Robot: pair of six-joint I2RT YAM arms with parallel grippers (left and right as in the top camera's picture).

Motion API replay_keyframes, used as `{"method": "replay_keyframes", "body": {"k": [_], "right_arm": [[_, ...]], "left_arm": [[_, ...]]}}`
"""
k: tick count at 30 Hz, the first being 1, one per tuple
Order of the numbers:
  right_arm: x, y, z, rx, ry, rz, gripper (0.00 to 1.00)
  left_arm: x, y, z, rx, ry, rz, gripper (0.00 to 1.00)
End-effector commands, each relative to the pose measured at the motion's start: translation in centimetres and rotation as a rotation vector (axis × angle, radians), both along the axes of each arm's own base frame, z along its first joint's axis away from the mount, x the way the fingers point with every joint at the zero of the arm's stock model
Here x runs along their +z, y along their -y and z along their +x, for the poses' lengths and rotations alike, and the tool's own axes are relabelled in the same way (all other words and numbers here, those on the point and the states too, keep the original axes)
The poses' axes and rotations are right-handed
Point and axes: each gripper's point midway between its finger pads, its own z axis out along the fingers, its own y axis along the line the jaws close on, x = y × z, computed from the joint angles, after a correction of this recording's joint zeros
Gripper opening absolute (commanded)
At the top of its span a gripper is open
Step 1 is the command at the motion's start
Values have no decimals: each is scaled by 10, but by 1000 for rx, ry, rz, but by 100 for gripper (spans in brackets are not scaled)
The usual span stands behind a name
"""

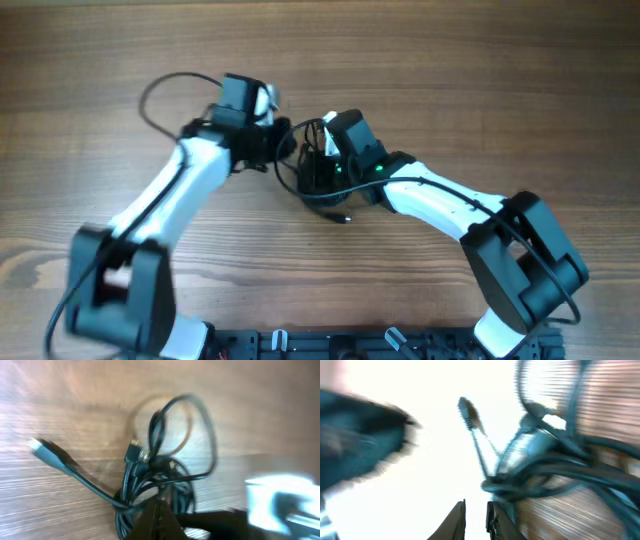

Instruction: Untangle cables

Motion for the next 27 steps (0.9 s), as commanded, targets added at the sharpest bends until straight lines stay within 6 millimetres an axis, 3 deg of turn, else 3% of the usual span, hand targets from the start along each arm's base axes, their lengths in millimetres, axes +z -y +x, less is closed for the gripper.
{"method": "replay_keyframes", "body": {"k": [1, 3, 5, 7, 9, 11, 12, 14, 17, 19, 20, 22, 26, 27], "right_arm": [[-4, -24, -24, 253, 8, 109, 17], [-8, -28, -37, 306, -42, 144, 19], [-15, -21, -35, 257, -73, 106, 20], [-28, -6, -32, 131, -176, 49, 19], [-41, 12, -42, 64, -293, -6, 22], [-51, 48, -51, 36, -384, -96, 24], [-42, 69, -40, -11, -379, -109, 24], [-23, 89, -18, -48, -280, -116, 24], [19, 83, -7, 88, -157, 22, 27], [33, 85, -1, 82, -143, 57, 27], [36, 87, 1, 71, -139, 61, 27], [35, 90, 1, 65, -144, 57, 29], [13, 116, 5, -47, -169, -108, 37], [7, 126, 6, -86, -174, -164, 40]], "left_arm": [[22, -30, 4, 65, 54, 67, 4], [14, -41, 2, 95, 28, 110, 5], [11, -41, 2, 94, 20, 112, 4], [4, -42, 3, 96, 7, 119, 4], [-2, -42, 2, 96, -10, 126, 4], [-6, -42, 2, 95, -22, 128, 4], [-6, -41, 2, 92, -22, 125, 4], [-7, -36, 1, 80, -22, 125, 4], [-3, -10, -8, 4, -24, 71, 4], [2, 8, -12, -45, -16, 28, 8], [2, 15, -13, -57, -10, 21, 10], [-1, 31, -13, -58, -13, 4, 40], [-24, 58, -2, -99, 20, 16, 55], [-33, 62, 2, -105, 22, 15, 65]]}}
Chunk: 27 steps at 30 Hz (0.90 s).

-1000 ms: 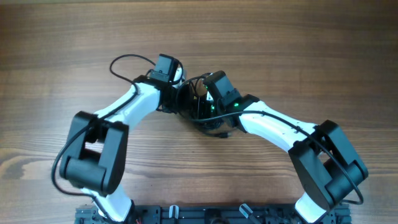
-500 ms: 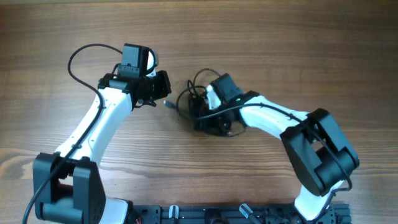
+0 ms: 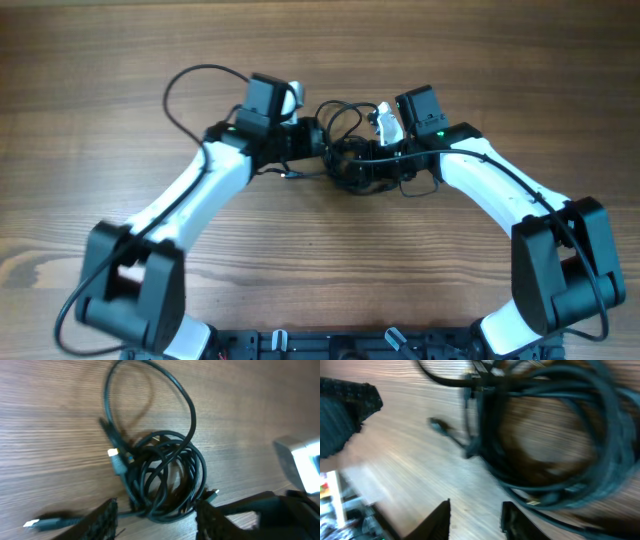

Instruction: Untangle cables

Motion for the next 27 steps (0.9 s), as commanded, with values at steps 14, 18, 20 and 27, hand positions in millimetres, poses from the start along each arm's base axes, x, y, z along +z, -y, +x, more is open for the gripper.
{"method": "replay_keyframes", "body": {"k": [14, 18, 20, 27], "right_arm": [[5, 5, 2, 13, 36, -33, 44], [5, 11, 19, -93, 51, -62, 44], [4, 15, 26, -141, 59, -83, 45], [-1, 21, 26, -155, 58, -122, 45]], "left_arm": [[-56, -51, 5, 256, -124, 228, 4], [-29, -47, 17, 271, -42, 176, 30], [-26, -29, 21, 228, -29, 103, 54], [-68, 3, 22, 230, -58, 116, 50]]}}
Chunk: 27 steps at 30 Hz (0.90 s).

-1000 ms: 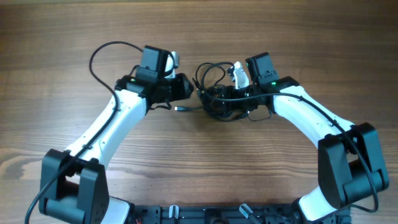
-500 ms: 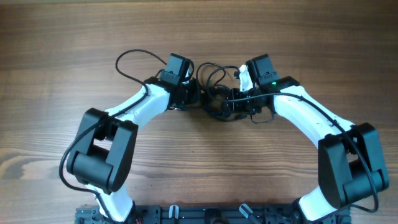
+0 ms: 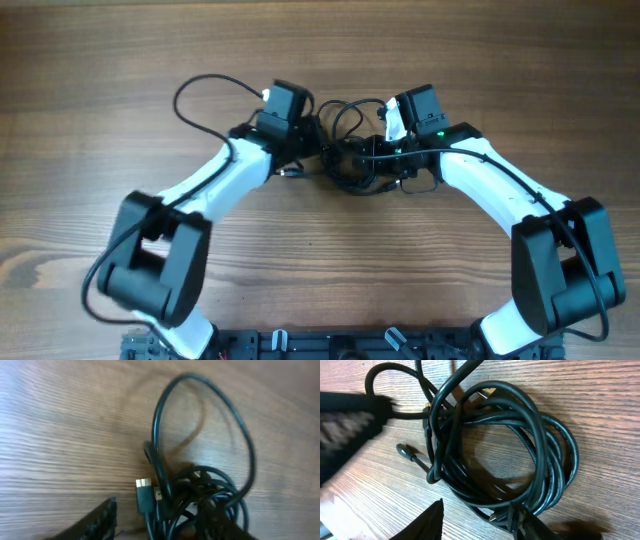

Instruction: Untangle cables

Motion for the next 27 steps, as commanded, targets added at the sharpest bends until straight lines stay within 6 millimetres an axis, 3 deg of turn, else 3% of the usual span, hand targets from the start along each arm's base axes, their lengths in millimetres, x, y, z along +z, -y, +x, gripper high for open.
{"method": "replay_keyframes", "body": {"k": [1, 2, 3, 4, 9, 13, 17, 18, 19, 24, 27], "right_arm": [[8, 3, 6, -24, 24, -10, 45], [8, 3, 5, -23, 23, -9, 45], [9, 2, 5, -15, 24, -4, 45], [10, -3, 3, 18, 32, 9, 45], [13, -23, -9, 94, 39, 36, 45], [19, -54, -22, 164, 55, 74, 45], [24, -70, -22, 74, 10, 123, 44], [25, -70, -22, 69, 8, 125, 44], [25, -70, -22, 70, 10, 125, 49], [29, -73, -17, 74, 39, 140, 48], [29, -76, -19, 82, 37, 142, 27]], "left_arm": [[-28, 9, 0, 9, -27, 30, 50], [-31, 7, 0, 15, -29, 39, 49], [-33, 3, 0, 26, -33, 52, 33], [-33, -3, 0, 37, -44, 56, 4], [-14, -31, -16, 82, -106, 85, 4], [8, -44, -29, 82, -112, 108, 4], [0, -50, -41, 80, -172, 135, 10], [-2, -52, -46, 79, -193, 146, 30], [-4, -53, -50, 77, -210, 154, 39], [-3, -57, -61, 27, -232, 185, 38], [-3, -58, -60, 14, -228, 189, 36]]}}
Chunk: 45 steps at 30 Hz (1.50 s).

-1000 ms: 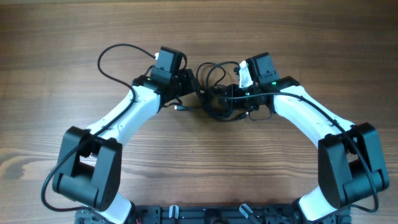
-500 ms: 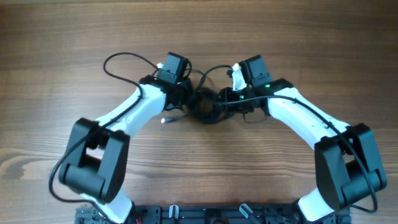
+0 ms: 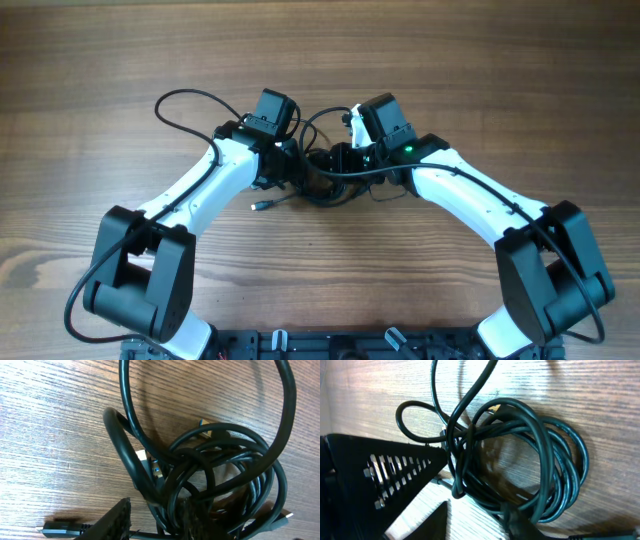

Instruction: Untangle cables

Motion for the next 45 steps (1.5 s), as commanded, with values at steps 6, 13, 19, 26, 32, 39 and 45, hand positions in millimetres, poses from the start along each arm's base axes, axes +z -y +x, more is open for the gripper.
{"method": "replay_keyframes", "body": {"k": [6, 13, 19, 26, 32, 39, 45], "right_arm": [[3, -18, -10, 10, 41, -48, 30], [-28, -31, -11, 6, 11, -77, 31], [-36, -34, -9, 40, 23, -71, 32], [-31, -28, -8, -6, -77, 30, 31], [-47, -30, -24, -56, -146, 92, 24], [-33, -26, -23, -13, -67, 70, 25], [-34, -30, -30, 72, -23, 53, 25]], "left_arm": [[-15, -2, -1, -28, -27, 15, 29], [-38, -1, 3, -28, -51, 25, 21], [-33, 26, -9, -188, -90, -138, 4], [-29, 27, -8, -170, -109, -214, 4], [-29, 27, -7, -171, -106, -214, 4], [-29, 27, -4, -170, -91, -210, 4], [-29, 27, -3, -171, -89, -210, 4]]}}
